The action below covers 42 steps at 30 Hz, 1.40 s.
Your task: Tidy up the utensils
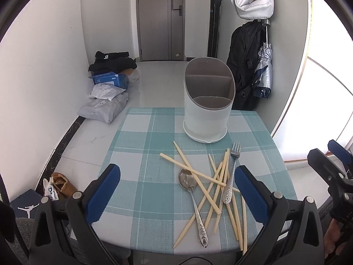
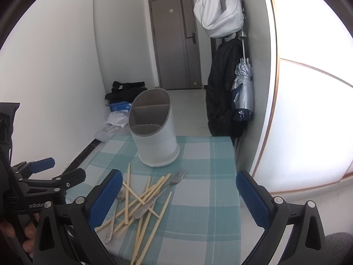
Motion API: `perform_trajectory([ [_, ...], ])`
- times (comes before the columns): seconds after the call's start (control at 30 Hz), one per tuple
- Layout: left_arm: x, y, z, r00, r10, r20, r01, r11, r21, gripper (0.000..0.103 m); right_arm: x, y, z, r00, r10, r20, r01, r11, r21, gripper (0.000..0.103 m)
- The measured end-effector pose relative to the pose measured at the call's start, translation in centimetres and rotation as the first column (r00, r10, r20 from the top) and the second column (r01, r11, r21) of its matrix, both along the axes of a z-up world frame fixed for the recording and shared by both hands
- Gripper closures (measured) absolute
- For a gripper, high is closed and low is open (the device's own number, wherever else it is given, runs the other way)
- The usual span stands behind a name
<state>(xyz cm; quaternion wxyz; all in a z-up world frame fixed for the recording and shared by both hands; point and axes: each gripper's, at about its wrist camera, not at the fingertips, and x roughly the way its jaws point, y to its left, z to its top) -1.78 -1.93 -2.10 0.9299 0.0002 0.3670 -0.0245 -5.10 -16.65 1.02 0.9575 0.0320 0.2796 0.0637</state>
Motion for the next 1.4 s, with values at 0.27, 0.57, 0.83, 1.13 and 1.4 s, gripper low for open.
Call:
perform_trajectory([
  [0.27, 0.10, 0.24, -0.15, 1.000, 0.007, -0.007, -0.007, 1.000, -0.018, 0.001, -0.27, -0.36, -0.01, 1.000, -0.019, 0.005, 0.019, 1.000, -0.007, 0.000],
  [0.57, 0.12, 0.09, -0.35, 1.000, 0.001, -0.009, -0.001, 1.000, -0.006, 0.001, -0.30, -0.35, -0.19, 1.000, -0.022, 0.006, 0.022, 1.000, -0.006, 0.000],
  [0.83, 0.42, 0.32, -0.56, 1.000, 0.011, -0.028, -0.011, 1.000, -0.017, 0.001, -0.15, -0.59, -0.16, 1.000, -0.030, 0.005, 0.030, 1.000, -0.001, 0.000],
  [1.13, 0.54, 0.24, -0.64, 0.999, 0.014, -0.036, -0.014, 1.000, -0.016, 0.001, 0.07, -0.65, -0.20, 1.000, -0.029, -0.001, 0.029, 1.000, -0.003, 0.000],
  [1.4, 0.62, 0.27, -0.65, 0.999, 0.017, -0.034, -0.018, 1.000, -0.016, 0.001, 0.02, -0.65, -0.26, 1.000, -0.028, -0.004, 0.028, 1.000, -0.004, 0.000],
])
